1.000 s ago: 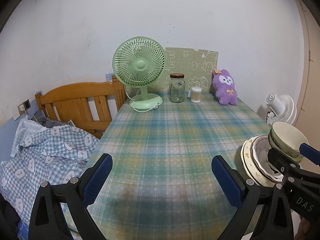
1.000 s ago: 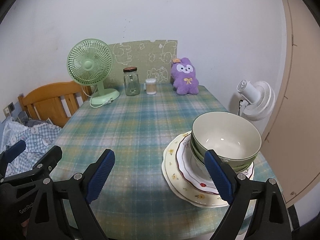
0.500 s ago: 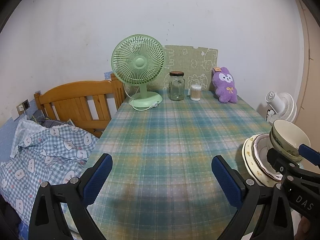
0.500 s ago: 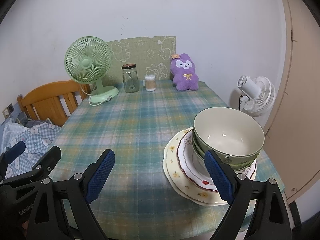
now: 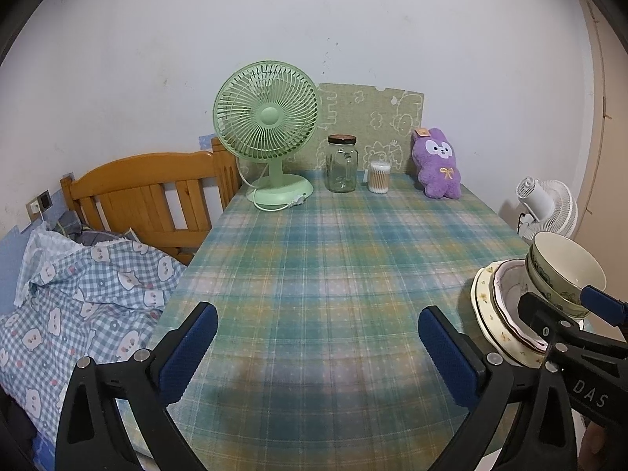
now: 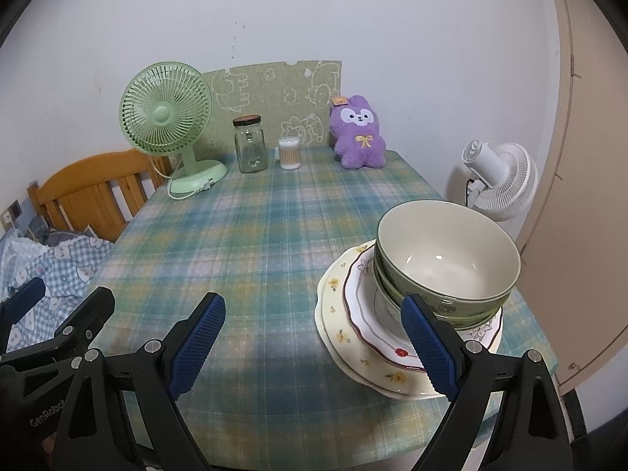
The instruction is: Organize plates and bowls
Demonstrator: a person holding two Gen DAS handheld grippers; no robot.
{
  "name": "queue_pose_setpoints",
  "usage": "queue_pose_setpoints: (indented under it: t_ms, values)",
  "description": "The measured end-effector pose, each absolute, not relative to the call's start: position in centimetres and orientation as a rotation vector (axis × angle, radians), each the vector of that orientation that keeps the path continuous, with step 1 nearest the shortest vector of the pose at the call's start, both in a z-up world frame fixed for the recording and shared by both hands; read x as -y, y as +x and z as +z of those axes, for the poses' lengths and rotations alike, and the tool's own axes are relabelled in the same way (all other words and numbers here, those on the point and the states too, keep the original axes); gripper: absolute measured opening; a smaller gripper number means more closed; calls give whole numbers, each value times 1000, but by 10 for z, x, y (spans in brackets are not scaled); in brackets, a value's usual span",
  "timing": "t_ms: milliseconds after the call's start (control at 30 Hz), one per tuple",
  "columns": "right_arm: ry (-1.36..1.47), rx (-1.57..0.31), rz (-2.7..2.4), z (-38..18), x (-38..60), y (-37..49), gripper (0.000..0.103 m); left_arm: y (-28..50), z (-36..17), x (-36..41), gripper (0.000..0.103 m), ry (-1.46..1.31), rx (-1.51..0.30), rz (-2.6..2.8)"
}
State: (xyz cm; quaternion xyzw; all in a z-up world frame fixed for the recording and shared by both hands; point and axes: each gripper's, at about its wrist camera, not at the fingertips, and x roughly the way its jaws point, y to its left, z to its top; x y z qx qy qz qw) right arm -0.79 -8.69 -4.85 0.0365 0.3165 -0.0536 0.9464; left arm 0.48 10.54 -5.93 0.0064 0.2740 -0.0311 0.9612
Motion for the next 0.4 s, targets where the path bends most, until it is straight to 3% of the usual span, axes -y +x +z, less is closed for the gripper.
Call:
queue_pose_setpoints:
  t_ms: [400]
  values:
    - [69, -667, -107, -44, 89, -6, 93, 7, -56, -105, 103, 9, -579, -64]
